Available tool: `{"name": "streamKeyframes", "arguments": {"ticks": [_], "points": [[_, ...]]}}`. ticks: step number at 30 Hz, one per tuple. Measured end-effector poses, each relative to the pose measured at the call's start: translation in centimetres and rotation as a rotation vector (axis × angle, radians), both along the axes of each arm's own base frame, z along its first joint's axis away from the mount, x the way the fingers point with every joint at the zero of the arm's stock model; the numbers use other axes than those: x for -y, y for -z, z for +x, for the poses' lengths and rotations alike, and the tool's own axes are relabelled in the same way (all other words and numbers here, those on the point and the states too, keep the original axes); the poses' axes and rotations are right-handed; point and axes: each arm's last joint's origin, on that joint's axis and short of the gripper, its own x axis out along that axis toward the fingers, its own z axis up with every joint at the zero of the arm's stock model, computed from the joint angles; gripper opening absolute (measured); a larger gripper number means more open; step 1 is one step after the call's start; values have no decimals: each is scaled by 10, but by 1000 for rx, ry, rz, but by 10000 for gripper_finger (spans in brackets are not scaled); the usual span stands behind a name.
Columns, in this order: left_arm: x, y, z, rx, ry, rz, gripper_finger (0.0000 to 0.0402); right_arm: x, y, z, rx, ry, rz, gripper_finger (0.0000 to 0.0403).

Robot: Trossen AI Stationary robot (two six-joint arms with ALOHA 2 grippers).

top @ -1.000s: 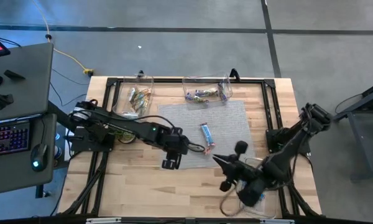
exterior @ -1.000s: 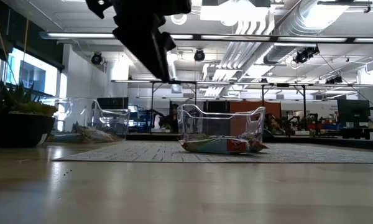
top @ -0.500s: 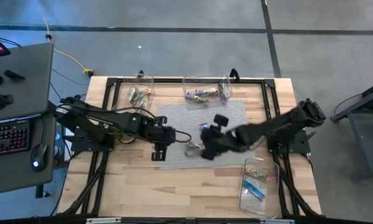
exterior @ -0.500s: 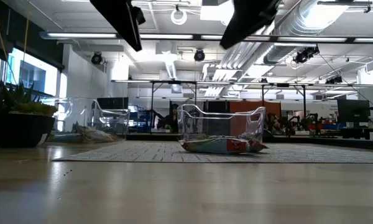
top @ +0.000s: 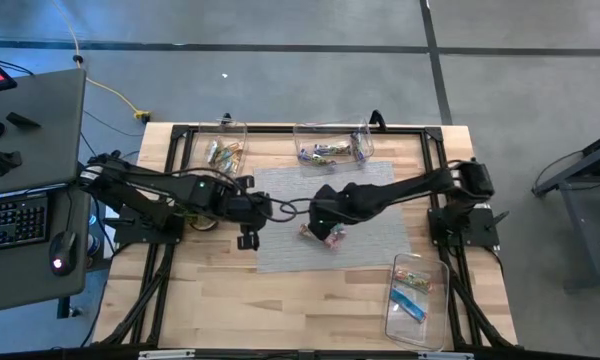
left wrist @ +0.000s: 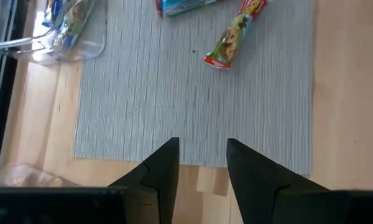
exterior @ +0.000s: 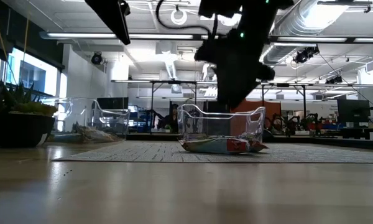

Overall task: Pick and place Granola Bars by type
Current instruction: Put the red granola bar into the bottom transparent bin

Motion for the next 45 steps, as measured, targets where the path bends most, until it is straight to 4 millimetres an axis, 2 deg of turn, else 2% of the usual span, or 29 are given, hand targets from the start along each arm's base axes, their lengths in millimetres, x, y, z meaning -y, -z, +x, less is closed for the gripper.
{"name": "streamKeyframes", "arguments": {"ticks": [5,10,18,27,34,38,41,45], "points": [[0,2,2,-8,0,2,127,7,24,6,-47,109,32,146],[0,2,1,-9,2,3,127,10,36,8,-66,164,-2,146],[0,2,1,-5,-8,-3,127,9,50,11,-102,164,14,147],[0,2,1,-7,-13,-5,127,15,52,12,-88,187,-27,152],[1,2,1,-10,-6,-20,127,18,79,1,-39,215,21,158],[1,2,1,-11,-5,-22,127,20,86,-3,-5,222,16,158],[1,2,1,-10,-5,-23,127,20,88,-5,-7,218,1,151],[1,2,1,-10,-5,-23,127,17,87,-4,-5,181,-22,122]]}}
